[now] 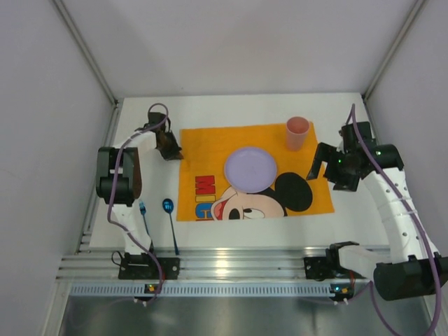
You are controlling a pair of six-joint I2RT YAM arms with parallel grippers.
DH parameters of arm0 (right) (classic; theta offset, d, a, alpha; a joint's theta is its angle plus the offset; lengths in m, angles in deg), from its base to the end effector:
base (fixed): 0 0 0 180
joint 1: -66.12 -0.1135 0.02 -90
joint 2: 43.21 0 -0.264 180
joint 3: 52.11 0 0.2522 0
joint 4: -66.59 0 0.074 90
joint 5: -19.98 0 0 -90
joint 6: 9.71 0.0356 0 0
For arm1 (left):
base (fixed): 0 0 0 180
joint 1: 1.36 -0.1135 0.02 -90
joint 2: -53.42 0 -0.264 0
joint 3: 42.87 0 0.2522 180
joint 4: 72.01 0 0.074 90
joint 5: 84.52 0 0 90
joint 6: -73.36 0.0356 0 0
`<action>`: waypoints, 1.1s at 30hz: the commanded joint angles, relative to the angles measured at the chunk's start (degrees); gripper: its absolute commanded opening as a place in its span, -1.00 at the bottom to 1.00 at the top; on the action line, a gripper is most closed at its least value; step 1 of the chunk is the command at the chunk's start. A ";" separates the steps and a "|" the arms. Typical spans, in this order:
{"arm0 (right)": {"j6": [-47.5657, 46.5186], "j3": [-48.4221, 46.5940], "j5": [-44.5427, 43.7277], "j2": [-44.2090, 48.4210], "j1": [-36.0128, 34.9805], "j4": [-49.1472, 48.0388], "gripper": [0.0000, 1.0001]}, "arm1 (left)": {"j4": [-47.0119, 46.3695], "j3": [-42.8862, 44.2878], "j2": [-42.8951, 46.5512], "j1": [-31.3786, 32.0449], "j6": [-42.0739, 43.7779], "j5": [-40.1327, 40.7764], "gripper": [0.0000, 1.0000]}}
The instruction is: Set the dinner table for one person
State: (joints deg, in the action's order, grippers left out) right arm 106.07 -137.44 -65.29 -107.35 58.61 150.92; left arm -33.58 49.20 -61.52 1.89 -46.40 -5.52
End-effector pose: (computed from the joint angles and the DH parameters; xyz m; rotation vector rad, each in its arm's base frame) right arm 0.1875 0.0277 0.3446 0.4025 2.6709 0.2916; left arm 0.4150 -0.0304 0.1593 -0.5504 2.6248 -0.4424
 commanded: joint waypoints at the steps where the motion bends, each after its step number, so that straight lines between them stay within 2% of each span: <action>1: -0.73 0.82 0.98 2.35 -0.67 -2.10 0.89 | 3.90 -3.33 2.61 -0.70 2.51 4.94 -1.00; 4: -0.73 1.08 1.24 2.96 -1.10 -2.19 0.89 | 4.33 -4.03 4.10 -0.70 2.51 4.94 -1.00; 5: -0.82 1.08 1.24 3.05 -1.11 -2.19 0.89 | 4.86 -3.43 4.45 -0.70 2.51 5.29 -0.86; 6: -0.82 1.08 1.24 3.23 -1.28 -2.19 0.89 | 5.82 -2.72 5.33 -0.70 2.16 5.64 -0.37; 8: -0.73 1.17 1.24 3.84 -1.72 -2.01 0.89 | 7.76 -0.97 7.17 -0.70 2.07 6.17 -0.01; 9: -0.73 1.34 1.24 3.93 -1.81 -2.10 0.89 | 8.38 -0.44 9.79 -0.61 1.90 7.13 0.29; 10: -0.82 1.43 1.24 4.37 -1.98 -2.01 0.89 | 9.51 0.18 11.04 -0.61 1.72 7.49 0.39; 13: -0.56 1.87 1.94 4.73 -2.25 -2.10 0.89 | 12.41 3.51 15.34 -0.52 1.37 10.29 0.53; 16: -0.20 1.26 3.26 4.72 -2.34 -2.10 0.89 | 18.21 5.28 19.30 -0.43 0.32 13.72 0.53; 18: -0.20 0.82 3.53 4.81 -2.51 -2.19 0.89 | 20.94 2.13 22.80 -0.08 -0.82 15.75 0.50; 23: 0.15 2.13 4.67 5.86 -3.65 -2.71 0.89 | 22.80 -15.35 34.74 2.11 -6.96 18.12 0.39; 25: 0.23 2.92 4.94 6.91 -4.53 -2.80 0.89 | 22.62 -22.53 38.36 5.18 -9.95 18.21 0.37; 29: 0.50 6.52 5.11 8.76 -6.29 -3.33 0.90 | 24.37 -29.60 44.88 14.83 -20.92 20.93 0.33; 33: 0.59 8.38 4.67 10.87 -8.22 -3.24 0.89 | 25.69 -35.31 47.78 19.69 -27.62 22.60 0.22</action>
State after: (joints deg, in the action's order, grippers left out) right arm 106.04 -129.48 -60.81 -98.56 51.97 149.39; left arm -9.80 16.19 -16.89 19.57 -65.35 13.65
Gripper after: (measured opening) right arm 0.948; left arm 0.623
